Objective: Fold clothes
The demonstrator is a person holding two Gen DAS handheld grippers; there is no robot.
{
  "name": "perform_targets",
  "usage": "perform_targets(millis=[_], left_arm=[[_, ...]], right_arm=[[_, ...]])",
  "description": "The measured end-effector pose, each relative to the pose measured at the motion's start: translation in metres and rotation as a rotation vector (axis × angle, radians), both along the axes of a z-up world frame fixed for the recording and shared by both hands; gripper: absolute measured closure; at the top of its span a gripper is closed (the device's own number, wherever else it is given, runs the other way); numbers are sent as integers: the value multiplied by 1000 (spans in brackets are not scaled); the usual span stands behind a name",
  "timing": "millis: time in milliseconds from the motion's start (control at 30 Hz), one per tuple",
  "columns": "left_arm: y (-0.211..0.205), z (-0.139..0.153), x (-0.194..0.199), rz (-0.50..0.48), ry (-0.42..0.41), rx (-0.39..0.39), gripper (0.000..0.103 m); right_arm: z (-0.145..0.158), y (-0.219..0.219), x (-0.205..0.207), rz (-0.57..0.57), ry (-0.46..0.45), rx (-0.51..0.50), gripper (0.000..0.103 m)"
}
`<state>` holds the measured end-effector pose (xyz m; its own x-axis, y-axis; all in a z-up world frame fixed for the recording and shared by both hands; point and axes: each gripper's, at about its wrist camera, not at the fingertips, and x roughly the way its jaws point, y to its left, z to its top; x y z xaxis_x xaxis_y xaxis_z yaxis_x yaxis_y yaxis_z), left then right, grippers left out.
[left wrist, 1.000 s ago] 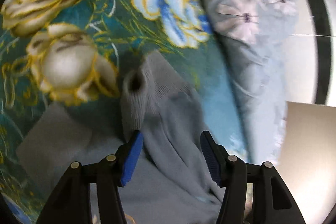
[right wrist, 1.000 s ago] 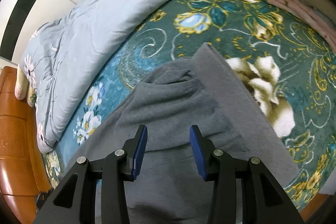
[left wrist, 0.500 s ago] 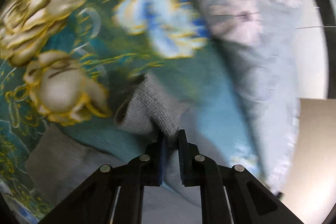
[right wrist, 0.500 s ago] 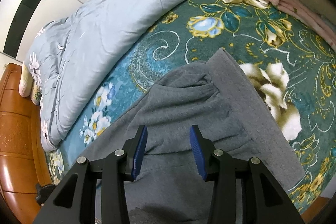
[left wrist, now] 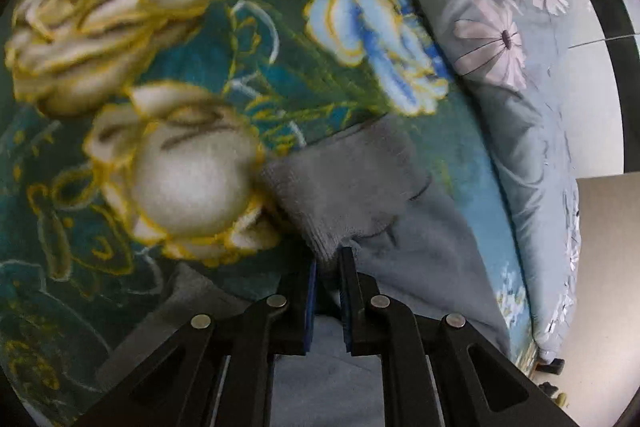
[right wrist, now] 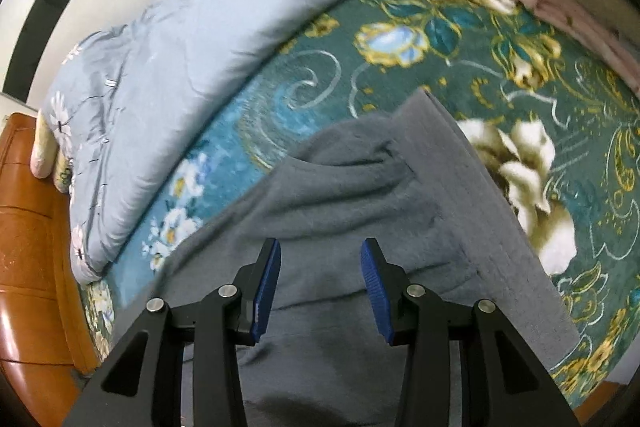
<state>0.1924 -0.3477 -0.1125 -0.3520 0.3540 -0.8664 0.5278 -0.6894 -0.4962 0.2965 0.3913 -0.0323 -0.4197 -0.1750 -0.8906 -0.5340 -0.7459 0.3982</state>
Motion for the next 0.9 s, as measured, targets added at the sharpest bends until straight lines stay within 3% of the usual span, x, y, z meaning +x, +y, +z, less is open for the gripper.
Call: perform_targets(millis=[100,267,333,400,467,567,767,900], left_arm=[[2,3,-3,8,17,11,92],[2,13,-18,-66,-14,-15,87],[3,22,-17,-92,-6,-21,76],[-1,32,-17,-98,4,-42,53],[-9,40,-24,-89,26,-78,48],[-19,38,-52,-79,24,-136,43],[-15,6,-102,-144,-56,-161,39],[4,-4,-118,-223,-87,-279,38]], right_arm=[[-4,15,1,-17,8,2,60],[-6,55,-5,-50,52,0,60],[-8,70,-12,-72,38,-10,60],[-12,82,-18,-92,22,-17,60],[-21,90,-23,-105,7,-39,60],[-32,98,-31,-118,-14,-57,60],[-54,102,-44,-120,-75,-88,59],[-60,106,-45,-145,-78,-101,59]])
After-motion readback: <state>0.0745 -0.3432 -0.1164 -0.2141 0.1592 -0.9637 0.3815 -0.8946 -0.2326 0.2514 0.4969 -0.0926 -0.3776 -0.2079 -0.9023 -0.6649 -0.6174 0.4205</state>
